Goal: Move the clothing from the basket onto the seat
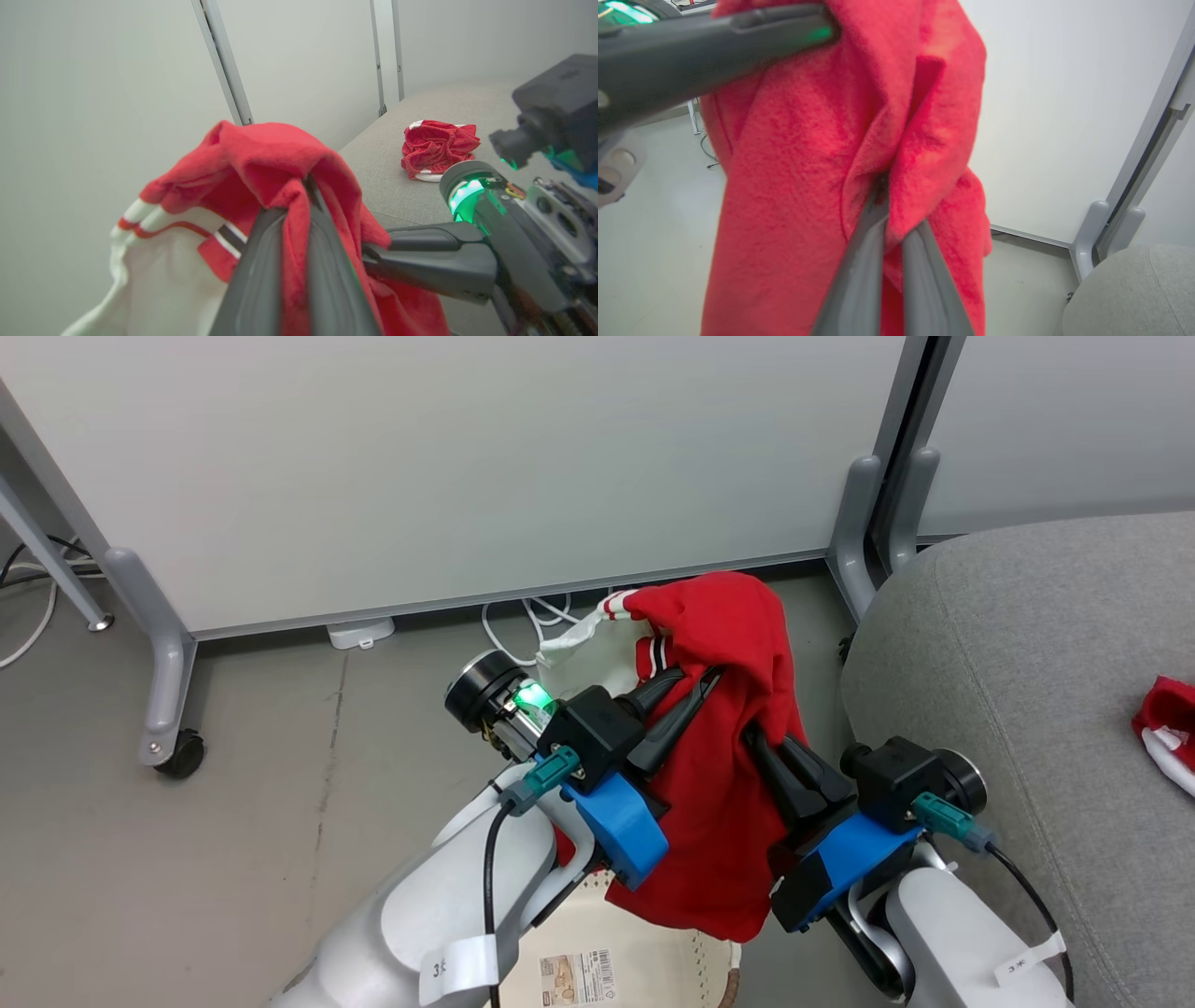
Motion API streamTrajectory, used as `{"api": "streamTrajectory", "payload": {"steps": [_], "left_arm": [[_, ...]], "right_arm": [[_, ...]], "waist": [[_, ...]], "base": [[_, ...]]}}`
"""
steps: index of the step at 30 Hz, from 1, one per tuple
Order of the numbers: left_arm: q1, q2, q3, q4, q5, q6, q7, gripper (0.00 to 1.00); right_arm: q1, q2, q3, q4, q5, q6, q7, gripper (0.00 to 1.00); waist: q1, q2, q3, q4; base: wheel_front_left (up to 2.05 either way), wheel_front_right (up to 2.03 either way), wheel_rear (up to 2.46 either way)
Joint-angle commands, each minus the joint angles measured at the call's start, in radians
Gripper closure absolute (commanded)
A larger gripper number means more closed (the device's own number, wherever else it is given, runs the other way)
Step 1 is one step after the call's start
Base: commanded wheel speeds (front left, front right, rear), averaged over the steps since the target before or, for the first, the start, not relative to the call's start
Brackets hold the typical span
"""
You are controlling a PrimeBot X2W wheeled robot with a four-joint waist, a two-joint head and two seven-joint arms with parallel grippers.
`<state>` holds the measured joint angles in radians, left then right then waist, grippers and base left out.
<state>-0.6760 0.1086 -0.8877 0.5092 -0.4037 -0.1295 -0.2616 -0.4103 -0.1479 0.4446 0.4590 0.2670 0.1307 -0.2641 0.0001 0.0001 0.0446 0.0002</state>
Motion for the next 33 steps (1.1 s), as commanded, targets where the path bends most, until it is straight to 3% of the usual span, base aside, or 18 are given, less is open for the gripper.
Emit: {"api": "streamTrajectory", "payload": {"steps": [1,2,3,4,19,33], "left_arm": [[-0.009,0.004,0.000,0.001,-0.002,-0.002,-0.005,1.00],[-0.009,0.004,0.003,0.002,-0.003,-0.002,-0.005,1.00],[-0.008,0.003,0.007,0.002,-0.002,-0.002,-0.005,0.70],[-0.007,0.004,0.010,0.005,0.001,-0.002,-0.005,0.00],[0.017,0.011,0.027,0.024,0.018,-0.002,-0.005,0.00],[0.044,0.032,0.012,0.020,0.016,-0.002,-0.004,0.00]], "right_arm": [[-0.010,-0.003,0.000,-0.007,0.006,0.000,-0.001,1.00],[-0.008,-0.002,-0.004,-0.010,0.007,0.000,0.000,1.00],[-0.006,-0.002,-0.006,-0.012,0.006,0.000,0.000,1.00],[-0.005,-0.001,-0.011,-0.016,0.005,0.000,-0.001,1.00],[0.010,0.005,-0.117,-0.069,-0.014,0.000,-0.001,1.00],[0.032,0.015,-0.262,-0.157,-0.036,0.000,-0.001,1.00]], "waist": [[-0.0001,-0.0001,0.000,-0.001],[-0.0001,-0.0001,0.000,-0.002],[-0.0001,-0.0001,0.000,-0.003],[-0.0001,-0.0001,0.000,-0.003],[-0.0001,-0.0001,0.031,-0.037],[-0.0001,-0.0001,0.078,-0.198]], "base": [[0.00,0.00,0.00],[0.00,0.00,0.00],[0.00,0.00,0.00],[0.00,0.00,0.00],[0.00,0.00,0.00],[0.00,0.00,0.00]]}}
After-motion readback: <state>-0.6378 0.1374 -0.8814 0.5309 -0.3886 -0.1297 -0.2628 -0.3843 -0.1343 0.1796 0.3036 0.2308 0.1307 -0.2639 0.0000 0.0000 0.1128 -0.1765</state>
